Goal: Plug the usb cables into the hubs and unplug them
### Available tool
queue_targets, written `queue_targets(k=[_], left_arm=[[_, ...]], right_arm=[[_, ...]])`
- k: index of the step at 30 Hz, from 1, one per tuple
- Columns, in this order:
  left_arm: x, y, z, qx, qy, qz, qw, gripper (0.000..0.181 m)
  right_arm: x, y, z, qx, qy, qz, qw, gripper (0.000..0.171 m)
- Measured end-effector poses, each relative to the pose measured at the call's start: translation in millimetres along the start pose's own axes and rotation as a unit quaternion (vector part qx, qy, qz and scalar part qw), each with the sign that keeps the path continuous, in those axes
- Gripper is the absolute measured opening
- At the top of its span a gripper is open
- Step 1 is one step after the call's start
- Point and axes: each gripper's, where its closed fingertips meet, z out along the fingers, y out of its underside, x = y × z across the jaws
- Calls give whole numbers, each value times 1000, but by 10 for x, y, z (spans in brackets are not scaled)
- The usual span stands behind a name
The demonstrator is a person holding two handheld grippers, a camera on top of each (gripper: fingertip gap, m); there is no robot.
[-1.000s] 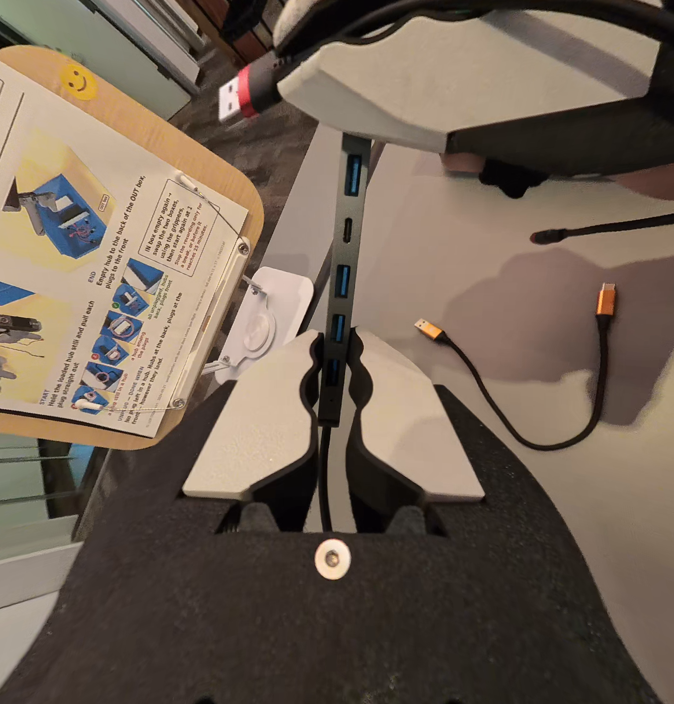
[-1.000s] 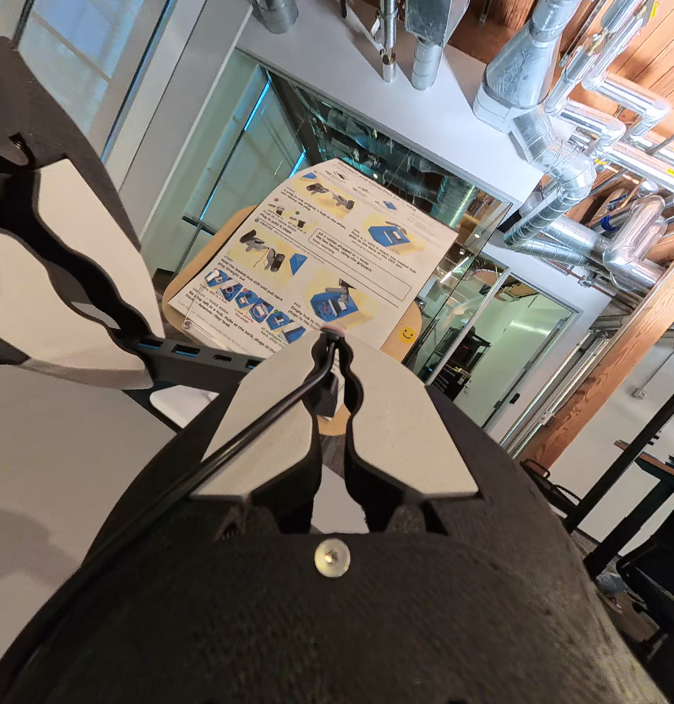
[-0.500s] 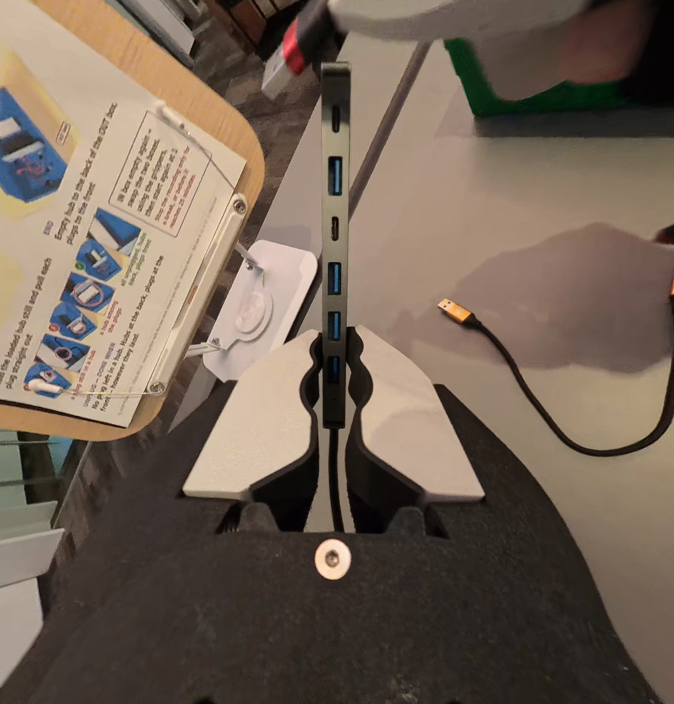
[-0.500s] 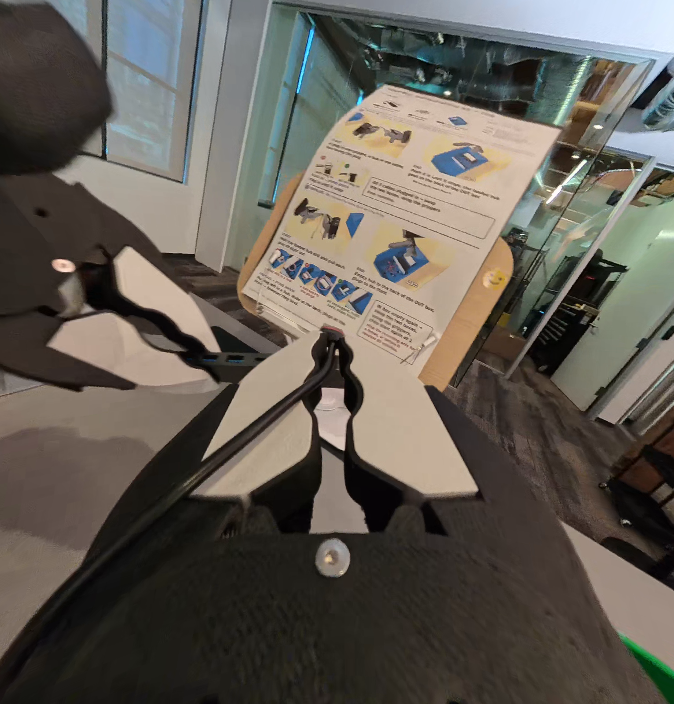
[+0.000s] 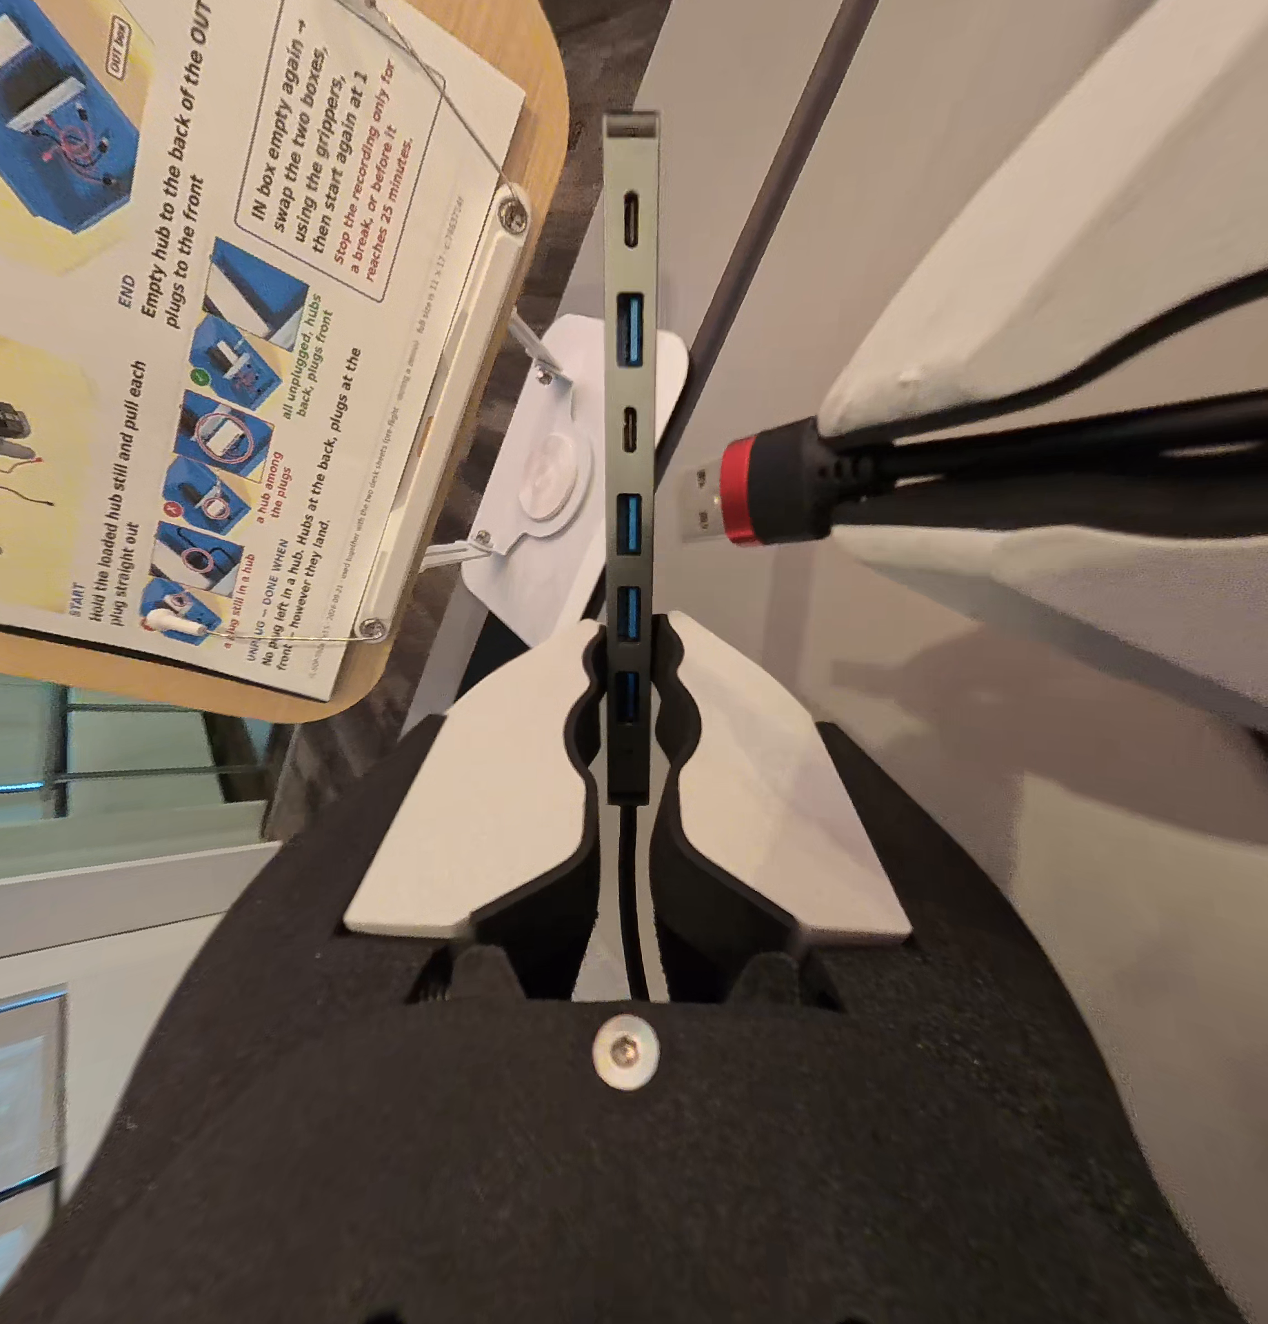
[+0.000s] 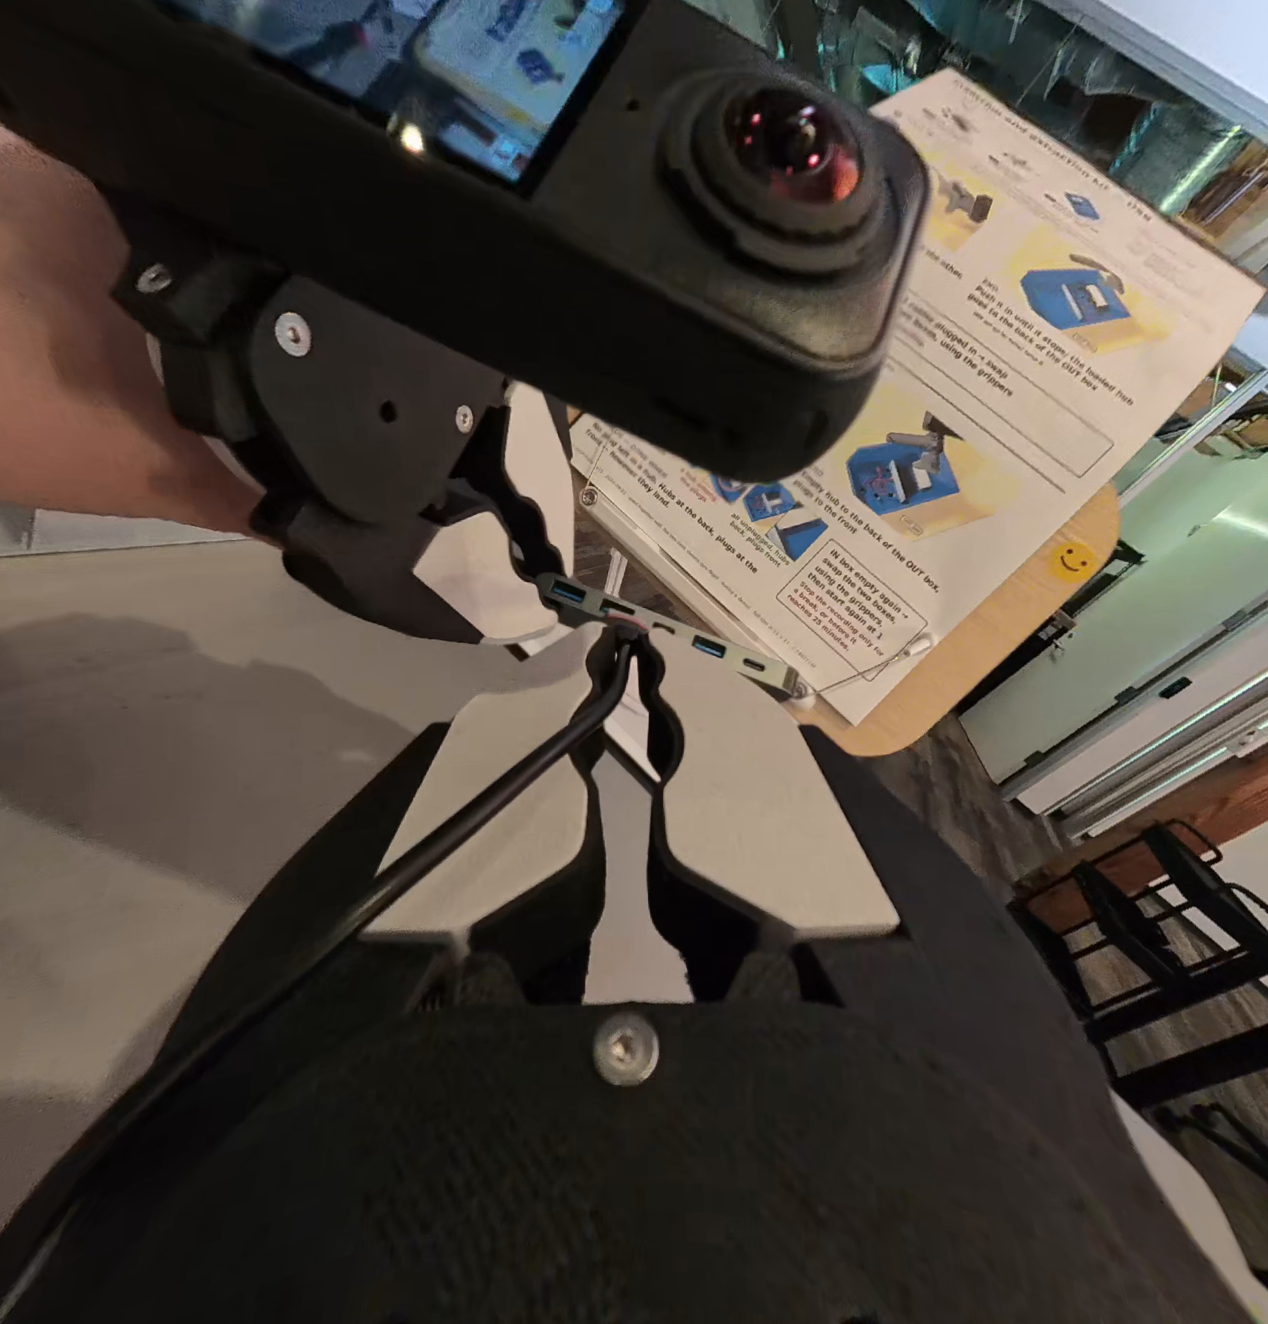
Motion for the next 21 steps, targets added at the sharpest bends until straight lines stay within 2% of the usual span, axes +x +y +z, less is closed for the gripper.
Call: queue_targets(k=[1, 8, 13, 17, 21], left_arm=[[8, 10, 12, -4, -2, 6, 1000, 11], [4, 30, 71, -8, -19, 27, 999, 11], [-214, -7, 10, 5, -125, 78, 989, 11], [-330, -149, -66, 23, -230, 109, 967, 10], [-303, -218, -68, 16, -263, 110, 959, 10]], right_arm=[[4, 18, 10, 0, -1, 7, 1000, 6], [3, 143, 64, 10, -13, 35, 999, 6], [266, 102, -38, 72, -3, 64, 995, 6], [607, 128, -184, 111, 14, 90, 990, 6], [753, 209, -301, 134, 45, 72, 987, 6]])
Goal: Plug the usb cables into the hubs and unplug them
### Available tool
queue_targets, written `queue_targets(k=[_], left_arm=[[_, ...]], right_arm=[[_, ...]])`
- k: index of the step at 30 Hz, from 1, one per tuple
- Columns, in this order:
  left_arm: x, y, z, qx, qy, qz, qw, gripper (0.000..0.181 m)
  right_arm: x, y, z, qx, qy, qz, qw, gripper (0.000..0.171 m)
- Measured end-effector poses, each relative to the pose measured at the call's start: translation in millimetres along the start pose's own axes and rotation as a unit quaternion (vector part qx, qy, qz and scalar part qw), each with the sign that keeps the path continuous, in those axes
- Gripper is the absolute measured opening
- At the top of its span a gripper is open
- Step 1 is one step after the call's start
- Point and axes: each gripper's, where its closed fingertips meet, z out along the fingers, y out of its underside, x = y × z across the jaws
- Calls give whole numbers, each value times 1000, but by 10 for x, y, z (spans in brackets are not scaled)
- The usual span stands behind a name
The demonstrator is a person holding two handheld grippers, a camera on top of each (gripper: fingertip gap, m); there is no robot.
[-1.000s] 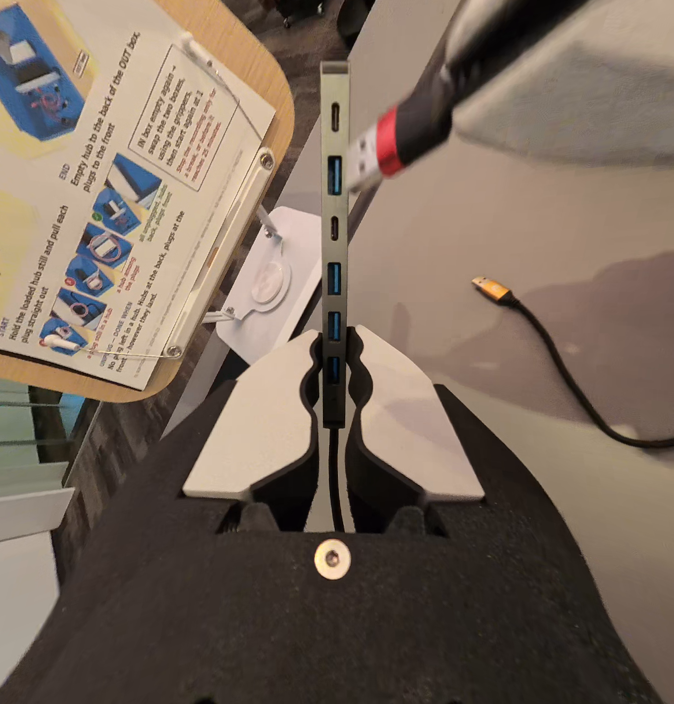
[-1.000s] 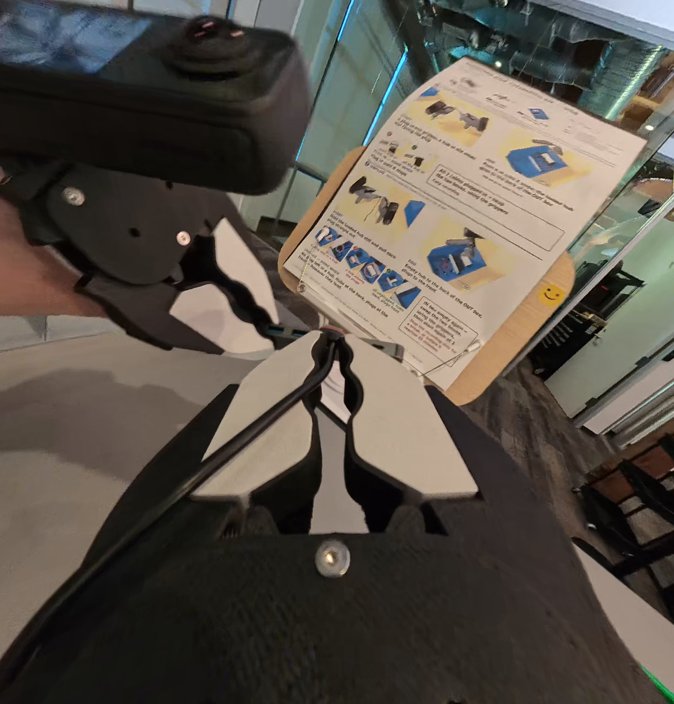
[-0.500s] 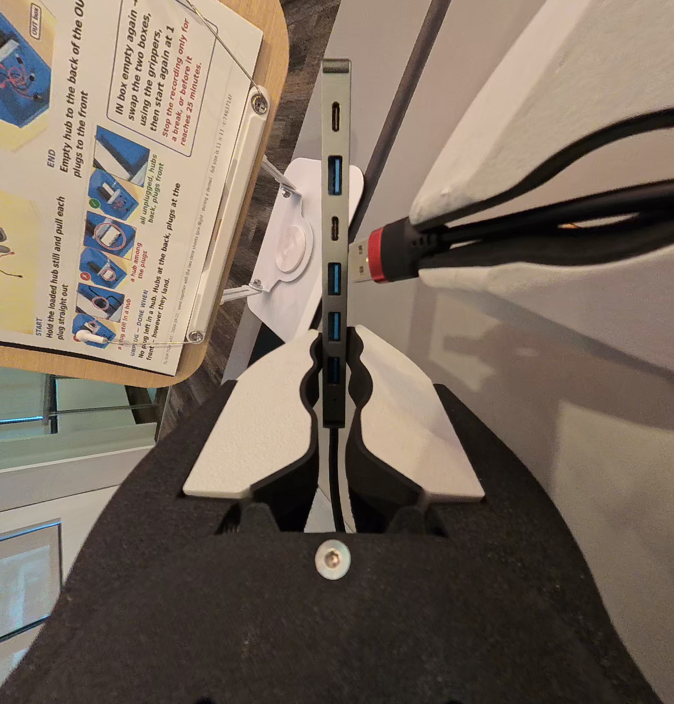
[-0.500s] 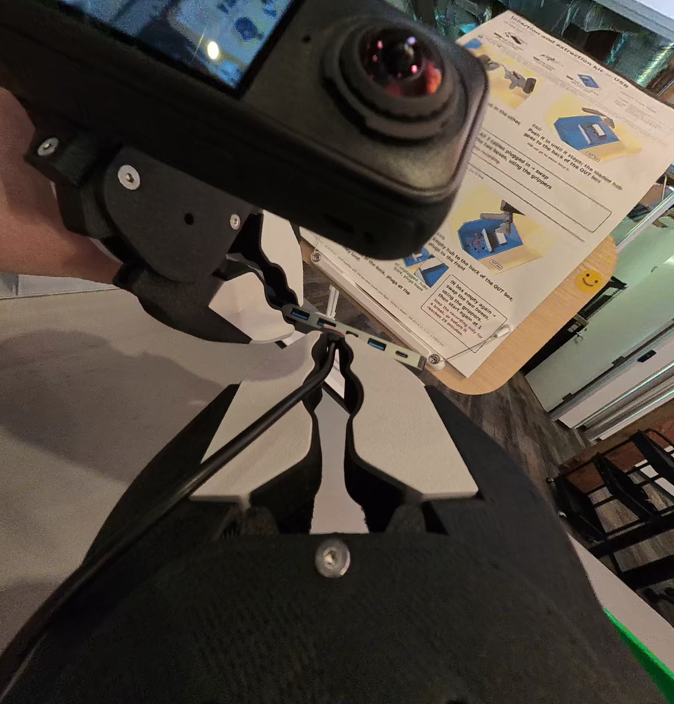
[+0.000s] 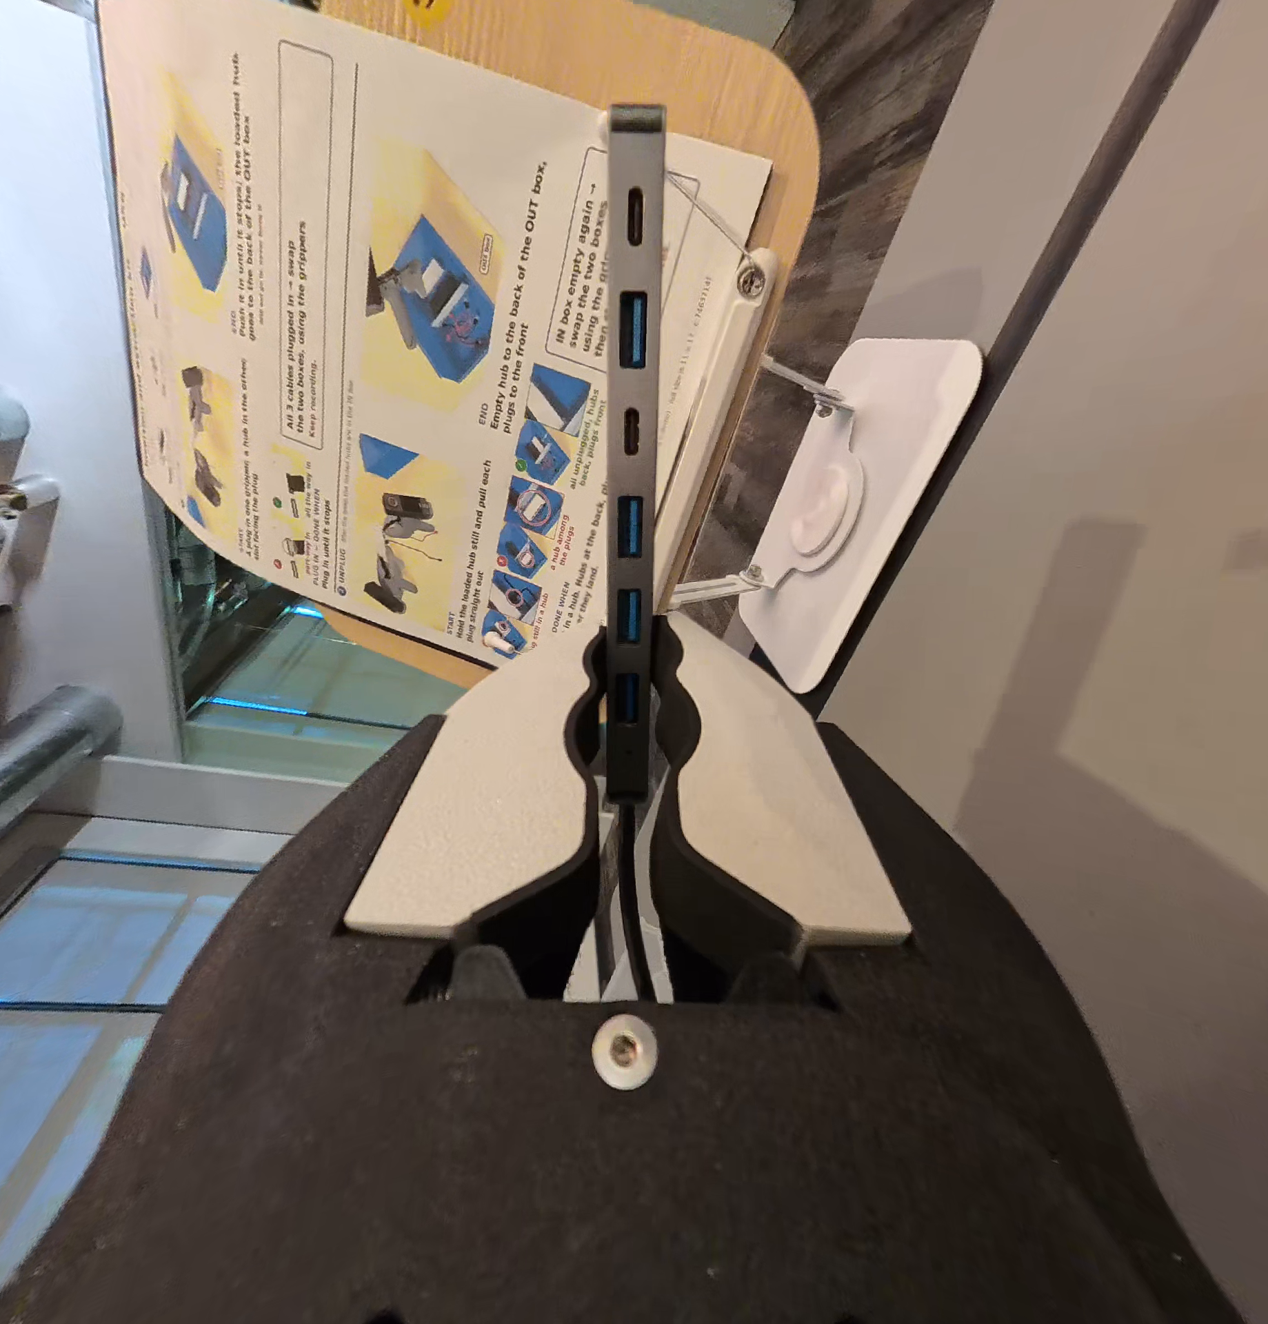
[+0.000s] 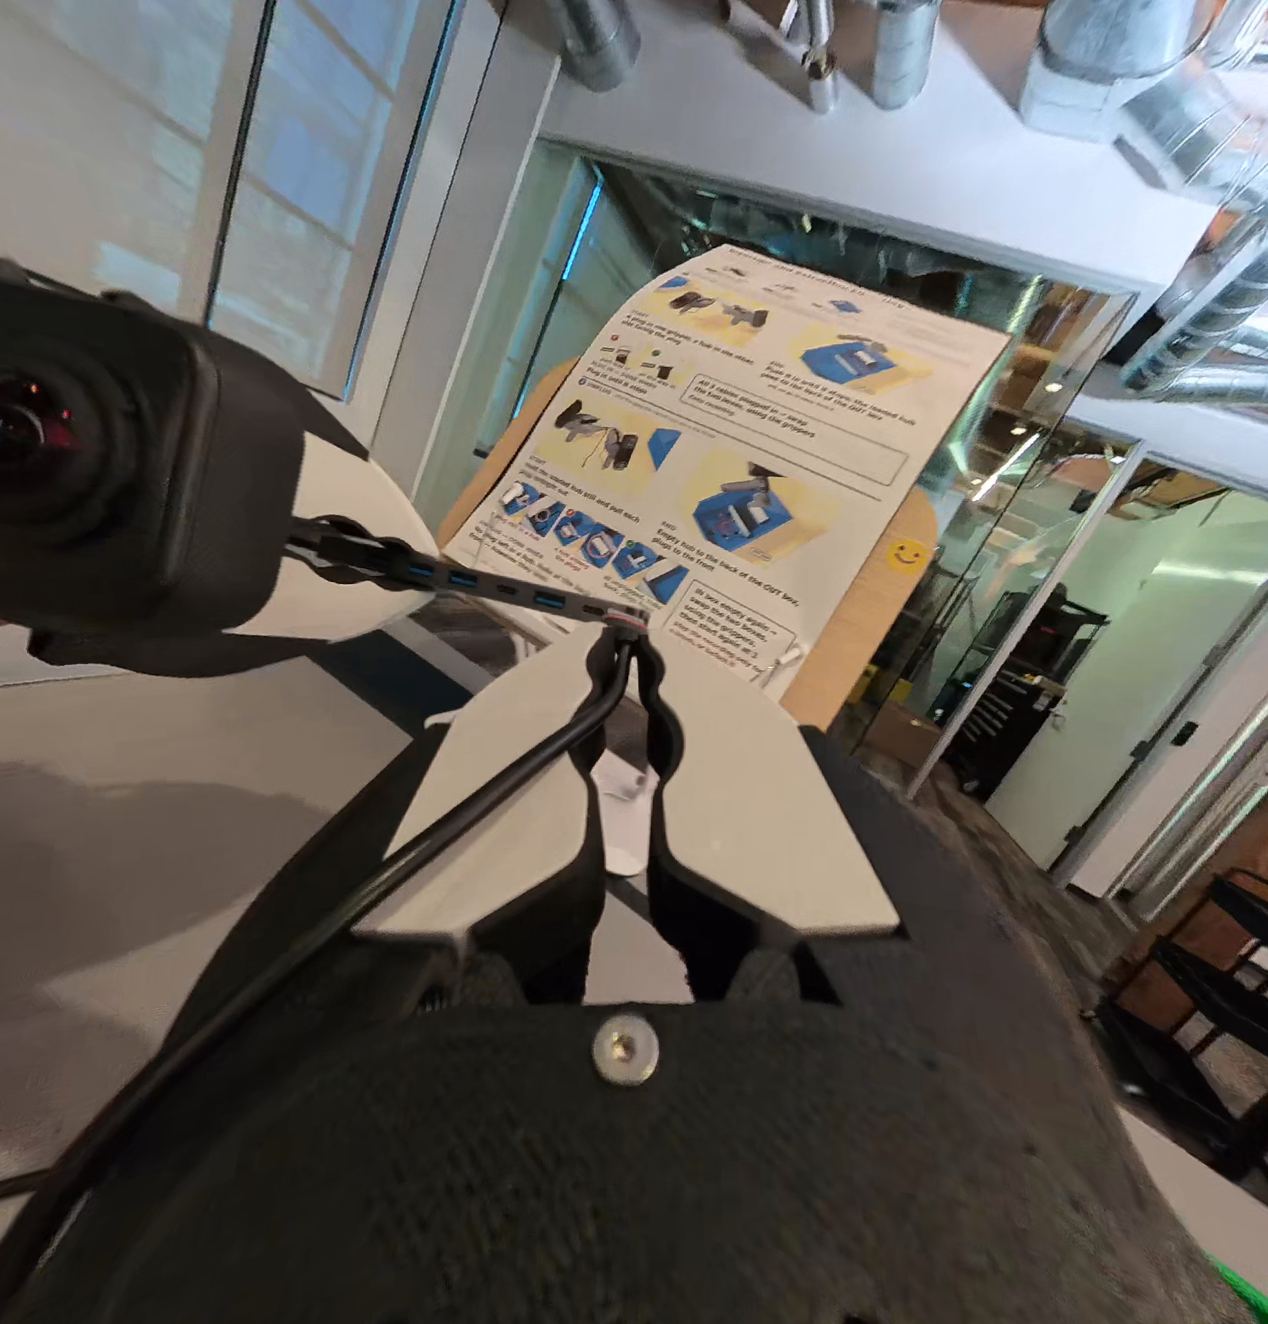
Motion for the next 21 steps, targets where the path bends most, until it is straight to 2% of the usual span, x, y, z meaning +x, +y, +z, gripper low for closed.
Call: queue_targets(k=[9, 15, 21], left_arm=[[103, -145, -69, -2, 10, -1, 1000, 10], [149, -220, -100, 4, 15, 2, 1000, 10], [177, -238, -99, 3, 17, 1, 1000, 10]], right_arm=[[-234, 66, 35, -3, 37, -108, 993, 6], [-239, 106, 59, -26, 66, -121, 990, 6], [-219, 152, 80, -37, 61, -80, 994, 5]])
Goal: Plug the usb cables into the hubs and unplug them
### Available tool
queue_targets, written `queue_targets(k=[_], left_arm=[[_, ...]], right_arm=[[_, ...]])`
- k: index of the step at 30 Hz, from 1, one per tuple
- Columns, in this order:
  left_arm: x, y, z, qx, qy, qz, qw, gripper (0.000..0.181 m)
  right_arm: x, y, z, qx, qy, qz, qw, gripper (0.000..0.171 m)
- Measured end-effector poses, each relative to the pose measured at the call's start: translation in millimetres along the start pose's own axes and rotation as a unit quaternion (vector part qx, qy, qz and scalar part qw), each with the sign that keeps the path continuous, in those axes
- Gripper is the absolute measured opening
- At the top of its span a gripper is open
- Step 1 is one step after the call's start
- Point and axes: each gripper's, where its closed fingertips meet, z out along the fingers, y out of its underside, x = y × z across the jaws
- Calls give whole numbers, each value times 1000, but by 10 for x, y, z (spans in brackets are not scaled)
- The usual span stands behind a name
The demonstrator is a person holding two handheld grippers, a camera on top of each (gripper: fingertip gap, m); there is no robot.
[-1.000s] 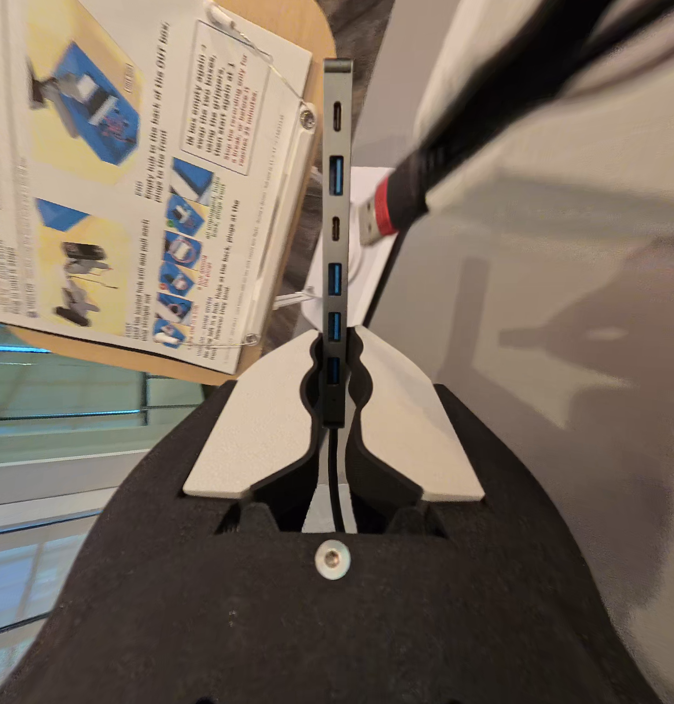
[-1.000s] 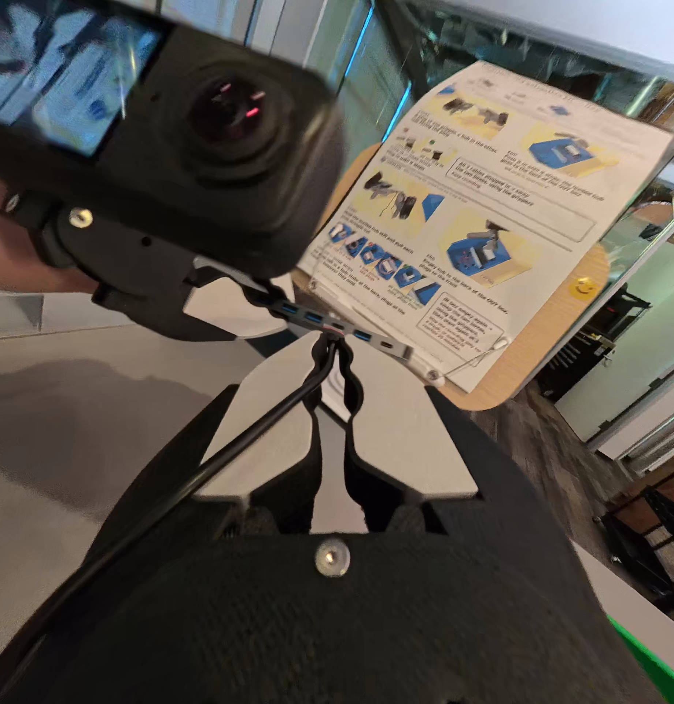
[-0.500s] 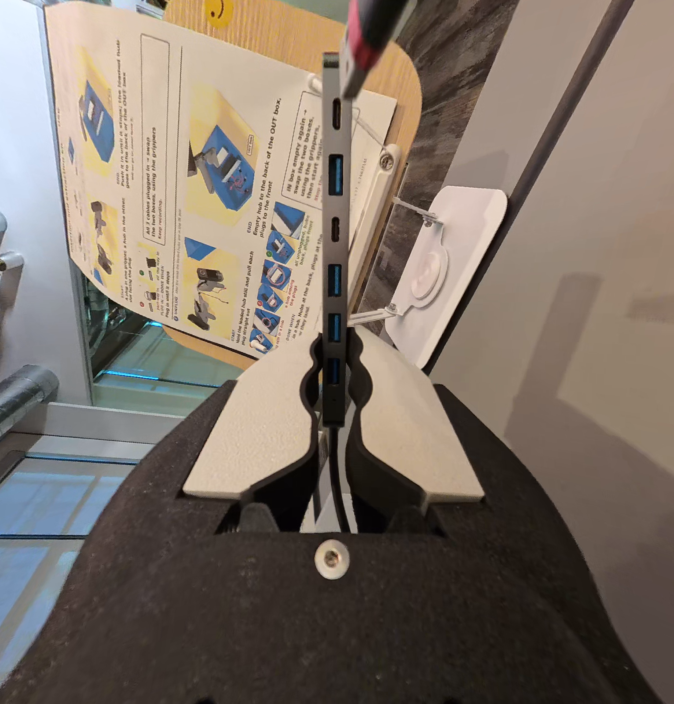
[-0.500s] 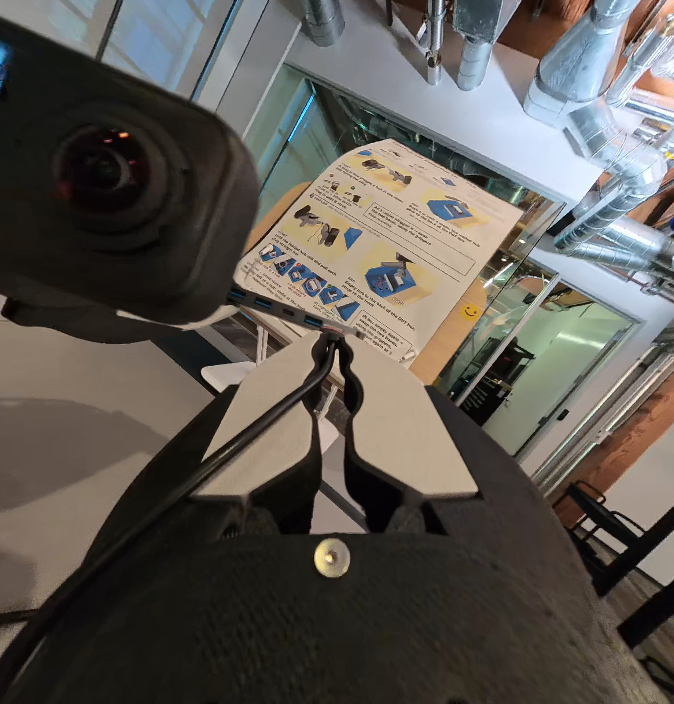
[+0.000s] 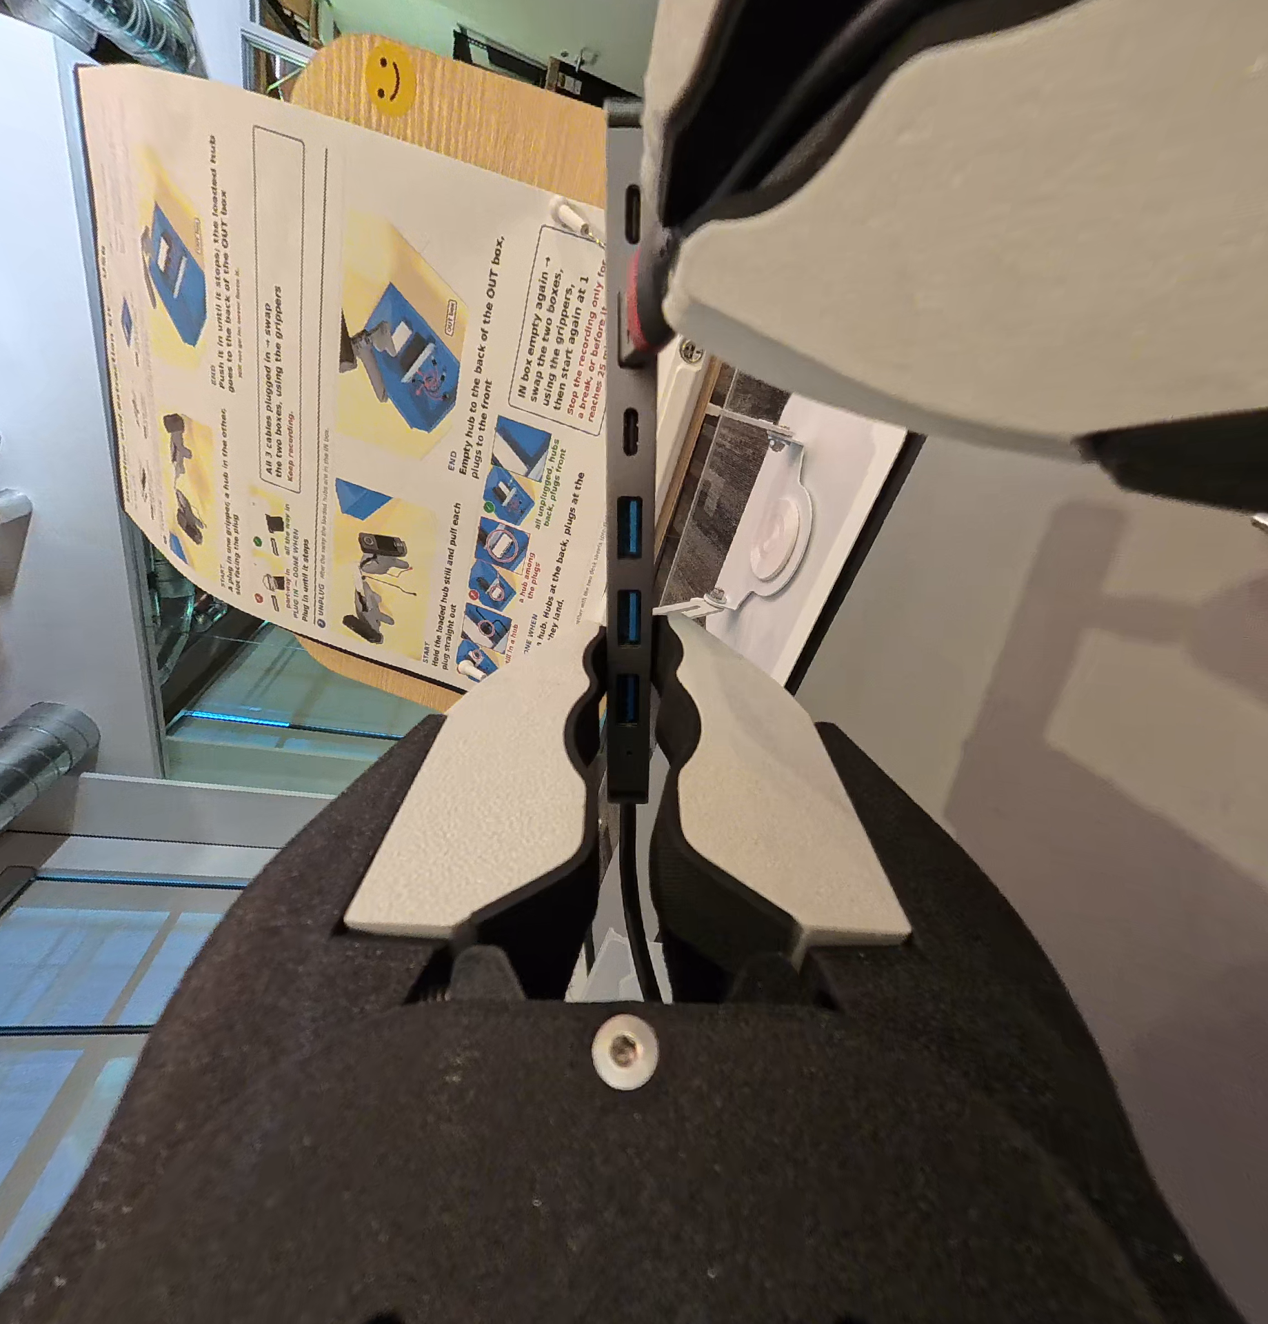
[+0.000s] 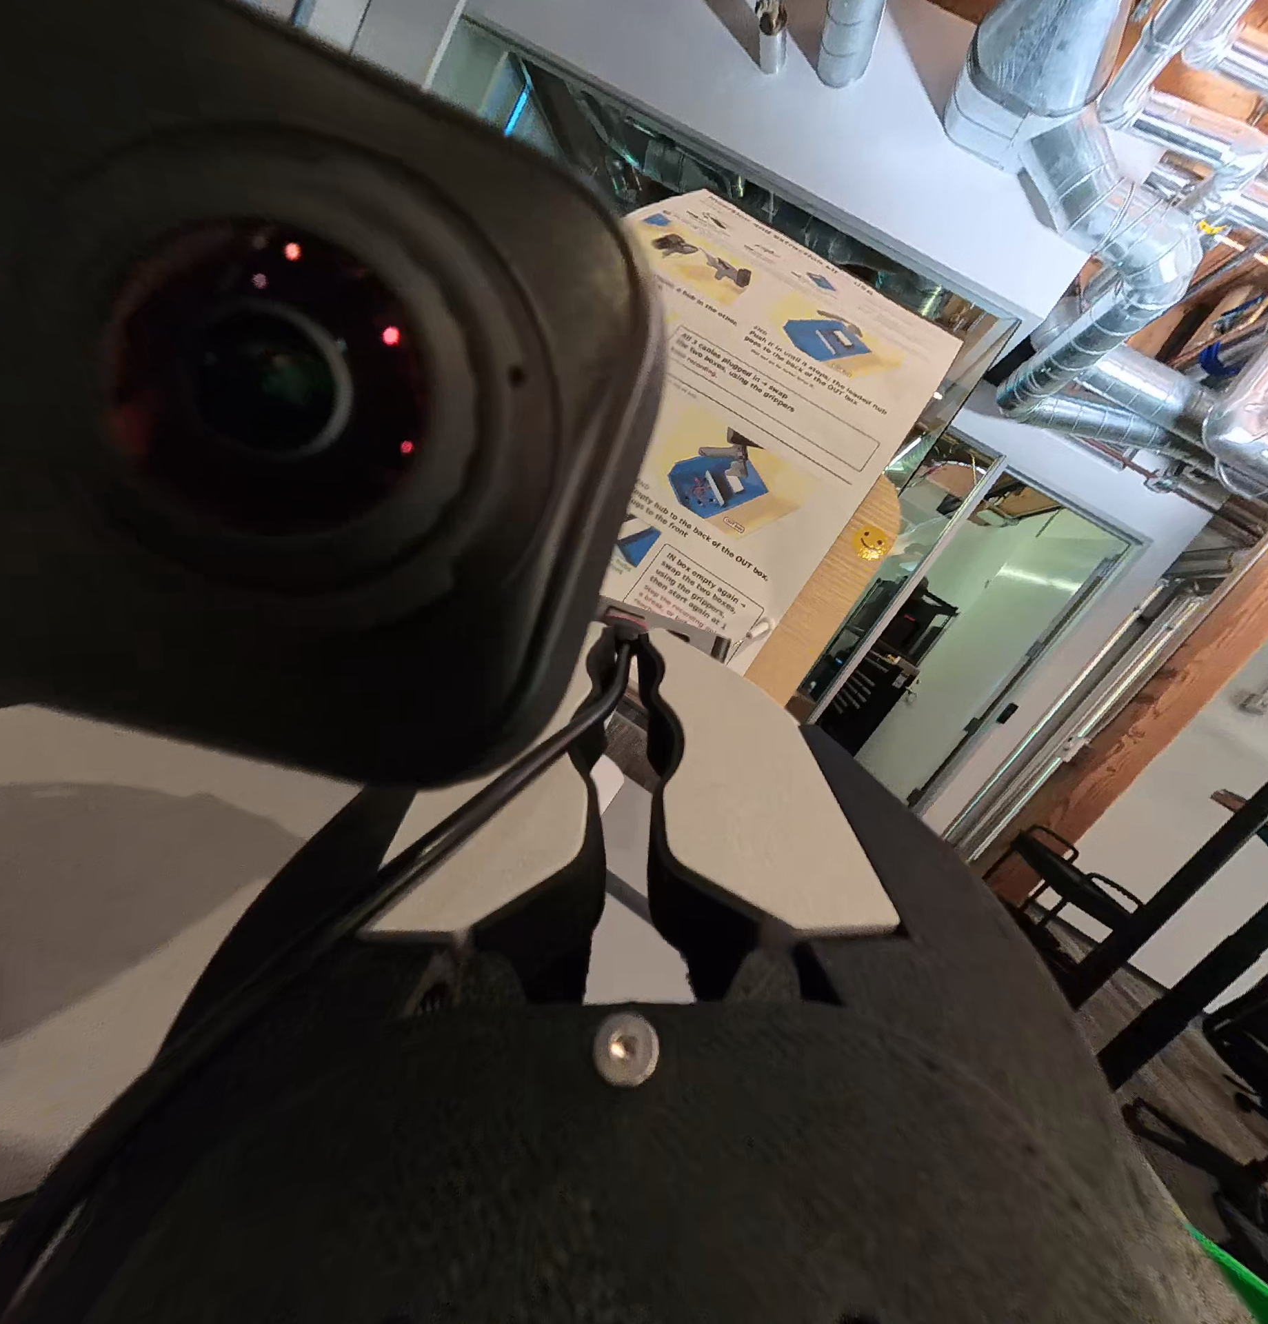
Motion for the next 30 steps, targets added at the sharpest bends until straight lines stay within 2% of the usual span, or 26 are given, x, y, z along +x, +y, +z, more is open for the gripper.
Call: queue_targets(k=[5, 12, 18, 22, 27, 30], left_arm=[[-10, -1, -1, 2, -8, 8, 1000, 10], [-80, -101, -78, 46, -33, 31, 998, 11], [-129, -161, -151, 70, -36, 26, 997, 11], [-198, -178, -203, 83, -42, 21, 995, 11], [-169, -262, -249, 91, -33, 18, 995, 11], [-147, -240, -238, 81, -2, -16, 997, 11]], right_arm=[[-11, 16, 21, -15, -4, 29, 999, 6], [71, -32, 9, -8, -6, 57, 998, 6], [114, -89, 9, -7, -23, 26, 999, 6], [176, -134, 13, 10, -82, 153, 985, 6], [249, -162, 7, 6, -97, 143, 985, 6], [160, -241, -42, 33, -171, 134, 976, 6]])
